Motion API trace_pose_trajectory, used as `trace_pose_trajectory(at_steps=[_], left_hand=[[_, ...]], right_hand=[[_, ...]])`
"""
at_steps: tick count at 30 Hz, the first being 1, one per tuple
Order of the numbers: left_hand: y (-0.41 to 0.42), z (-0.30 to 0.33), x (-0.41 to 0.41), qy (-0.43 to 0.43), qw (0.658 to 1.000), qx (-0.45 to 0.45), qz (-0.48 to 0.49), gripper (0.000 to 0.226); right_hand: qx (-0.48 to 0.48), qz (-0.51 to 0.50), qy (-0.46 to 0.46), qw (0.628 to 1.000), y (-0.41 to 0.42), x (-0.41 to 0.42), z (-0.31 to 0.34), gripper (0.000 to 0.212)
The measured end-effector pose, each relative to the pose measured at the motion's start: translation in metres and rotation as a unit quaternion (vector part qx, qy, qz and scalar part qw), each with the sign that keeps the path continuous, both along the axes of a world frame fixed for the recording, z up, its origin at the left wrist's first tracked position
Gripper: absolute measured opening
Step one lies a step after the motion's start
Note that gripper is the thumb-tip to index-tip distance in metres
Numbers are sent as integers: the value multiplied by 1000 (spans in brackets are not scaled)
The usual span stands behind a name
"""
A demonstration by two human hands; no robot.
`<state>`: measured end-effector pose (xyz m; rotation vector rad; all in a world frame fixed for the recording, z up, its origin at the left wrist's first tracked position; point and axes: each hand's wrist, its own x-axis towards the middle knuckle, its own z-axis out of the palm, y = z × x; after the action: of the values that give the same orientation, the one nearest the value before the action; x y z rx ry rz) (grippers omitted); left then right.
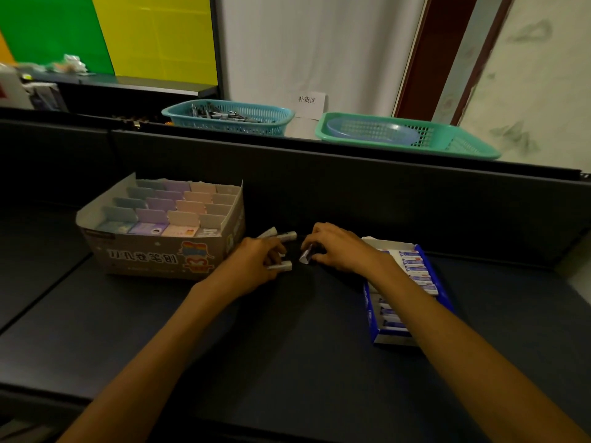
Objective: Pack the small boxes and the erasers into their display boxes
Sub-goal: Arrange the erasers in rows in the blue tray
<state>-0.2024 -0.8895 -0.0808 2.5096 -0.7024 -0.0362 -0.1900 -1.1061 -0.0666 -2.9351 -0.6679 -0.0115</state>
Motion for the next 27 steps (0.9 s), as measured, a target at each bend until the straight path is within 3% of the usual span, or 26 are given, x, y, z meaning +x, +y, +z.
trace_pose_trajectory(at_steps=[7,14,22,27], left_hand=[[0,6,-3,-43,998,49,-15,41],[-3,17,-11,-50,999,1,-19,33],[-14,26,-15,-82,997,-6,1,33],[-29,32,-23,-91,993,-56,-42,34]], right_hand=[[-11,0,-7,1000,-5,-2,0,29],[25,-16,22,999,-10,-15,3,26],[133,-18,14,991,-28,-36,19,31],[172,-18,9,985,-40,-55,28,27]])
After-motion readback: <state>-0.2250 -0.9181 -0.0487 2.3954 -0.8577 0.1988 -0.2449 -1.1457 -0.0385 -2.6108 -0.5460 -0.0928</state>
